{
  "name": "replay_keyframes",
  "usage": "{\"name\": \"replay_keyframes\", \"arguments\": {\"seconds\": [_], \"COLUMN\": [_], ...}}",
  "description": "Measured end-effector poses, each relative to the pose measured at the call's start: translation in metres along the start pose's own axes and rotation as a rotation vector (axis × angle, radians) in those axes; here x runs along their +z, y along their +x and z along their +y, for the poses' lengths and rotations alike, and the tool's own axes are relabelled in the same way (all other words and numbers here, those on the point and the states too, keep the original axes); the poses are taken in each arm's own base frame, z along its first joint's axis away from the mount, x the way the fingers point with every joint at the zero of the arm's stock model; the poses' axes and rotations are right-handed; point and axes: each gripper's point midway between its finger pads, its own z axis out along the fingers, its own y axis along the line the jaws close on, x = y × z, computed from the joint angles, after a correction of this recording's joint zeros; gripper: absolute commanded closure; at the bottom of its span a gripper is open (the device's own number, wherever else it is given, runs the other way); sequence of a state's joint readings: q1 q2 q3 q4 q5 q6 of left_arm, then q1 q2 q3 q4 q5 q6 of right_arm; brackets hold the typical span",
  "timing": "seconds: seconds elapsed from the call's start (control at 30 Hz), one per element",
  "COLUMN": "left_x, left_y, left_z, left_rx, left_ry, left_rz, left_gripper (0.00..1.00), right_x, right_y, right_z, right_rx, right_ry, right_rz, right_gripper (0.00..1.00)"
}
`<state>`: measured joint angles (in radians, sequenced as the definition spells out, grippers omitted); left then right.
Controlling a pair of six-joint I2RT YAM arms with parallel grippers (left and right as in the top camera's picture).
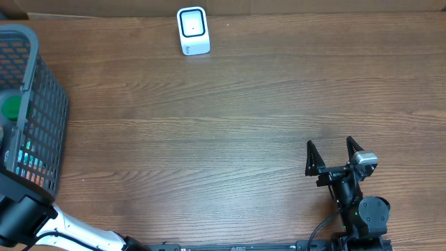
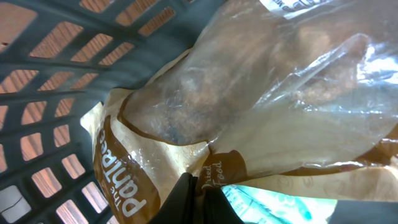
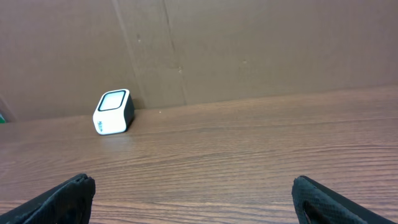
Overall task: Scan the item barcode
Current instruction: 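Grasp the brown-and-clear bread bag in the basket with the left gripper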
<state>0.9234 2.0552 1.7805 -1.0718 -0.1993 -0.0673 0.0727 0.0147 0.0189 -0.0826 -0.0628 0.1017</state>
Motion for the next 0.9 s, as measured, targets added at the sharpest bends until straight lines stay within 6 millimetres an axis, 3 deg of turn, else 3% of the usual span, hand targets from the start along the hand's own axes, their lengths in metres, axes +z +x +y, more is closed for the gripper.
{"name": "replay_keyframes", "arguments": {"seconds": [0.37,0.9], "left_x": [0.001,0.012], "left_y": [-0.011,-0.007], "left_z": [0.009,0.011], "left_rx": [0.036,0.105], "left_ry": [-0.058,-0.082], "left_rz": [-0.043,-0.008], "left_gripper": [0.96,0.95], "right_x": [0.0,0.0], "right_y": [0.0,0.0], "right_z": [0.0,0.0], "right_rx": [0.0,0.0], "right_ry": [0.0,0.0], "right_rz": [0.0,0.0], "right_gripper": [0.0,0.0]}}
